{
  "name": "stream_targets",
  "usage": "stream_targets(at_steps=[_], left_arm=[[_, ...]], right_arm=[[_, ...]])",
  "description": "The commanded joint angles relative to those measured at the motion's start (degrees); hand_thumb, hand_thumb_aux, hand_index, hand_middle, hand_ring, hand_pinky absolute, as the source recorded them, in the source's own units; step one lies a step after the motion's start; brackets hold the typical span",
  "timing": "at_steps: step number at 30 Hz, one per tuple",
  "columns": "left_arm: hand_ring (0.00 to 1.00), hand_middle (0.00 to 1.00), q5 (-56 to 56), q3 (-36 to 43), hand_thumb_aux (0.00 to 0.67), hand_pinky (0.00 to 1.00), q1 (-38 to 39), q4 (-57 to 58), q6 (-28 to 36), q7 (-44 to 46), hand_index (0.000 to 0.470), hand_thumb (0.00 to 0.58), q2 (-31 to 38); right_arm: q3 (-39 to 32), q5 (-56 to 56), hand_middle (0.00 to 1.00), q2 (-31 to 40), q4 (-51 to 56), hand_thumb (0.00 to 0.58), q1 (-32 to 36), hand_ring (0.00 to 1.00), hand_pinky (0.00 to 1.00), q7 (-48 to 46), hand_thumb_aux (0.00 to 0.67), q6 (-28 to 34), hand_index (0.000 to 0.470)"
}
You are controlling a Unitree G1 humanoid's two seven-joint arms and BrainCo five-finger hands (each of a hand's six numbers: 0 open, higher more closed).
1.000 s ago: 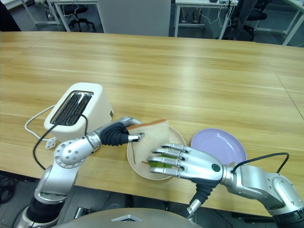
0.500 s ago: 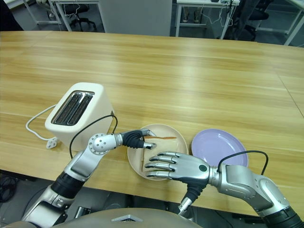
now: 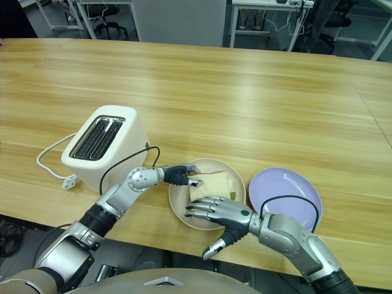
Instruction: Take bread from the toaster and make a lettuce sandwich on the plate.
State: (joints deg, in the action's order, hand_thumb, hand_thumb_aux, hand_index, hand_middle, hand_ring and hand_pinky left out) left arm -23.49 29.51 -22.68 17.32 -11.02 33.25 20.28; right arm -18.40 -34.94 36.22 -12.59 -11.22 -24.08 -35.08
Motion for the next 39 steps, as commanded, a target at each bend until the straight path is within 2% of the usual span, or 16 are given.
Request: stream_targets(at_steps=[1, 9, 10, 11, 12, 13, 14, 15, 16, 21, 28, 29, 31, 32, 33, 39], left_arm=[[1.0, 1.0, -4.6, 1.8, 0.67, 1.0, -1.4, 3.4, -2.9, -3.1, 0.46, 0.58, 0.5], [1.0, 1.0, -16.5, 4.4, 0.67, 1.0, -3.8, 3.4, -6.5, -13.4, 0.46, 0.58, 2.1], [1.0, 1.0, -18.5, 4.5, 0.0, 1.0, -4.1, 2.6, -6.7, -15.7, 0.0, 0.0, 2.4], [1.0, 1.0, -20.7, 4.1, 0.0, 1.0, -4.5, 1.2, -6.4, -18.4, 0.0, 0.0, 2.7], [0.85, 0.85, -22.1, 3.8, 0.0, 0.85, -4.8, 0.3, -6.2, -20.3, 0.0, 0.0, 2.9], [0.6, 0.6, -23.7, 3.5, 0.0, 0.6, -5.0, -0.7, -6.0, -22.4, 0.0, 0.0, 3.2], [0.43, 0.43, -25.0, 2.6, 0.0, 0.43, -4.9, -2.6, -5.6, -24.3, 0.0, 0.0, 3.6], [0.43, 0.43, -25.9, 2.1, 0.0, 0.43, -4.8, -3.8, -5.3, -25.6, 0.0, 0.0, 3.9], [0.0, 0.0, -26.7, 1.3, 0.0, 0.0, -4.2, -5.8, -4.4, -26.7, 0.0, 0.0, 4.2], [0.0, 0.0, -26.6, -1.0, 0.0, 0.0, 0.6, -14.4, -0.2, -25.4, 0.0, 0.0, 4.2], [0.0, 0.0, -26.7, -2.5, 0.0, 0.0, 12.3, -27.7, 5.8, -21.5, 0.0, 0.0, 2.5], [0.0, 0.0, -26.1, -3.2, 0.0, 0.0, 15.0, -30.8, 6.8, -21.1, 0.0, 0.0, 2.1], [0.0, 0.0, -25.4, -4.1, 0.0, 0.0, 20.2, -36.7, 8.3, -20.2, 0.0, 0.0, 1.6], [0.0, 0.0, -25.0, -4.8, 0.0, 0.0, 23.2, -39.8, 9.2, -20.0, 0.0, 0.0, 1.2], [0.0, 0.0, -24.7, -5.3, 0.0, 0.0, 25.6, -42.1, 9.8, -19.9, 0.0, 0.0, 0.8], [0.0, 0.0, -21.3, -7.3, 0.0, 0.0, 41.7, -55.5, 11.5, -21.0, 0.0, 0.0, -2.5]], right_arm=[[-1.1, -2.1, 0.0, -1.7, 2.4, 0.0, 0.6, 0.0, 0.0, -0.8, 0.0, 5.3, 0.0], [-1.7, 1.1, 0.0, -5.8, 3.4, 0.0, -0.2, 0.0, 0.0, -2.6, 0.0, 14.9, 0.0], [-1.7, 1.5, 0.0, -6.0, 3.3, 0.0, -0.4, 0.0, 0.0, -2.7, 0.0, 15.7, 0.0], [-1.5, 2.7, 0.0, -6.6, 3.2, 0.0, -0.6, 0.0, 0.0, -3.0, 0.0, 17.2, 0.0], [-1.4, 3.6, 0.0, -7.0, 3.0, 0.0, -0.7, 0.0, 0.0, -3.3, 0.0, 18.4, 0.0], [-1.3, 4.4, 0.0, -7.3, 3.0, 0.0, -0.7, 0.0, 0.0, -3.5, 0.0, 19.3, 0.0], [-1.0, 5.6, 0.0, -8.0, 2.9, 0.0, -0.6, 0.0, 0.0, -3.7, 0.0, 20.9, 0.0], [-0.8, 6.4, 0.0, -8.3, 2.9, 0.0, -0.6, 0.0, 0.0, -3.8, 0.0, 21.9, 0.0], [-0.5, 7.4, 0.0, -8.8, 2.9, 0.0, -0.4, 0.0, 0.0, -3.7, 0.0, 23.0, 0.0], [0.6, 11.3, 0.0, -10.8, 2.7, 0.0, 0.3, 0.0, 0.0, -3.3, 0.0, 27.5, 0.0], [2.9, 17.8, 0.0, -14.0, -1.5, 0.0, 0.1, 0.0, 0.0, -1.4, 0.0, 29.7, 0.0], [3.9, 21.2, 0.0, -15.4, -3.0, 0.062, -0.3, 0.0, 0.0, -1.6, 0.037, 31.4, 0.025], [5.6, 25.5, 0.0, -17.4, -5.5, 0.066, -0.8, 0.0, 0.0, -1.4, 0.039, 33.5, 0.027], [6.1, 26.8, 0.0, -17.9, -6.6, 0.066, -1.0, 0.0, 0.0, -1.3, 0.039, 34.1, 0.027], [6.5, 27.5, 0.0, -18.3, -7.4, 0.0, -1.1, 0.0, 0.0, -1.2, 0.0, 34.8, 0.0], [9.5, 35.0, 0.0, -21.1, -13.4, 0.0, -1.7, 0.0, 0.0, -0.5, 0.0, 43.4, 0.0]])
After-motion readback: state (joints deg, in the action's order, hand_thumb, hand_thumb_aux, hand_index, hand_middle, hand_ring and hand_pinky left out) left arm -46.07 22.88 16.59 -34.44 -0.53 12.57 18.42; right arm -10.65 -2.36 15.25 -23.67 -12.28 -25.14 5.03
